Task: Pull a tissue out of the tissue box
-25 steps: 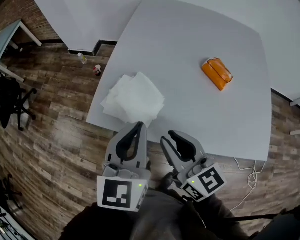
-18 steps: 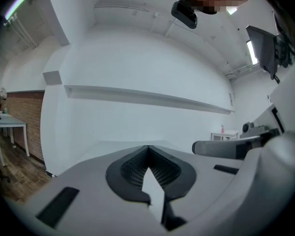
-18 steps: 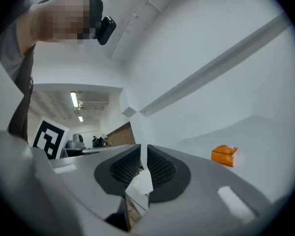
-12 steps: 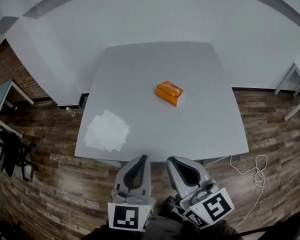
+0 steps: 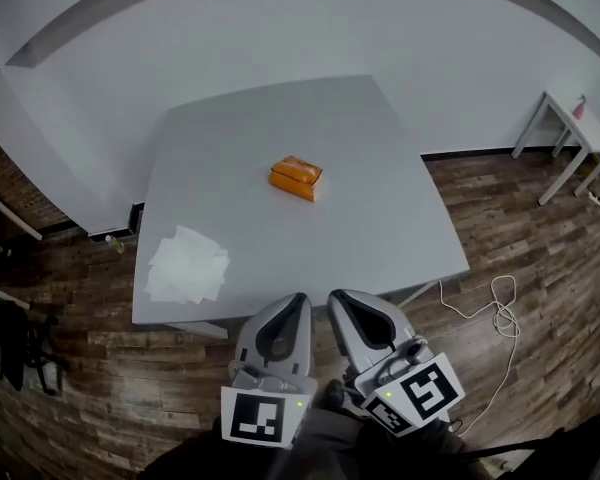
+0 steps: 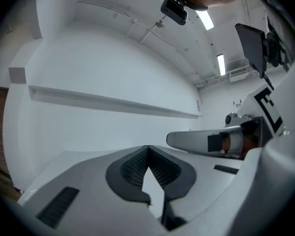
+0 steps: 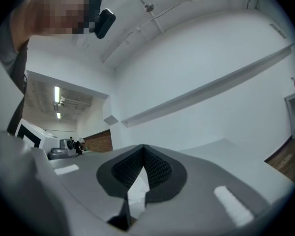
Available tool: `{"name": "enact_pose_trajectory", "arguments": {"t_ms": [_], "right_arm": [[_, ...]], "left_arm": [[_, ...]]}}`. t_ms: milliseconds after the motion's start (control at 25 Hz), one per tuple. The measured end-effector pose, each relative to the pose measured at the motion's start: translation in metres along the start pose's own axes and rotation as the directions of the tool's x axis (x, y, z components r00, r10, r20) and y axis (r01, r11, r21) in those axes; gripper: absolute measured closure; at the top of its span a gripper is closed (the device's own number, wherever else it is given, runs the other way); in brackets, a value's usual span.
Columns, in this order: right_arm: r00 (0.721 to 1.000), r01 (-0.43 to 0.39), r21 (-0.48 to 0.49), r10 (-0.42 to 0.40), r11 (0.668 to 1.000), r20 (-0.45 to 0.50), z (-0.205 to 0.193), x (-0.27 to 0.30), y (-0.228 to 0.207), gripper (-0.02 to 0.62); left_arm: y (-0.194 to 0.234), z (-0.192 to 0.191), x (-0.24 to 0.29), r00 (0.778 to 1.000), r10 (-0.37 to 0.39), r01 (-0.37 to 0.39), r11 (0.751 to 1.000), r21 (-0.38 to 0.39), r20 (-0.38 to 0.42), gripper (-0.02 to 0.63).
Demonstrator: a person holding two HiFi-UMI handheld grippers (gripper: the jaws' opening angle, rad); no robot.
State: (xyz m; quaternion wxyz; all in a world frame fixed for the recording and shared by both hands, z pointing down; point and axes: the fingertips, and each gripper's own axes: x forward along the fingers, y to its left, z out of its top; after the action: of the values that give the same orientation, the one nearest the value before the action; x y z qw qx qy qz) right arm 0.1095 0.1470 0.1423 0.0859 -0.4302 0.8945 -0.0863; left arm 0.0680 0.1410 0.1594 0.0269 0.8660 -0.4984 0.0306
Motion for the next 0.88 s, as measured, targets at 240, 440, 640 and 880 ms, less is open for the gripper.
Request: {"name": "enact_pose_trajectory", "arguments": {"t_ms": [240,440,640,880], "right_arm": [[0.999,0.043,-0.013,-0.043,0.999,0.013,-0.005,-0.016,0.004,0.595],[0.999,0.035,0.000,-0.035,0.999,0.002,-0.009,-0.013,0.006,0.594],[0.999,0.047,-0.016,-0.047,0.999,-0.004,-0.002,-0.017,0.007,0.594],[0.998,0.058,-0.017,-0.058,0.998,-0.012,-0.004,-0.017,0.007,0.594]], "left_arm": [[-0.011,0.001,-0.010,0.999,-0.037,0.037,0.999,-0.014,0.025,0.606],[-0.010,0.003,-0.012,0.998,-0.039,0.038,0.999,0.010,0.050,0.606],[-0.020,0.011,-0.012,0.997,-0.061,0.060,0.998,0.006,0.054,0.606],[-0.022,0.009,-0.013,0.996,-0.078,0.078,0.997,0.004,0.046,0.606]]}}
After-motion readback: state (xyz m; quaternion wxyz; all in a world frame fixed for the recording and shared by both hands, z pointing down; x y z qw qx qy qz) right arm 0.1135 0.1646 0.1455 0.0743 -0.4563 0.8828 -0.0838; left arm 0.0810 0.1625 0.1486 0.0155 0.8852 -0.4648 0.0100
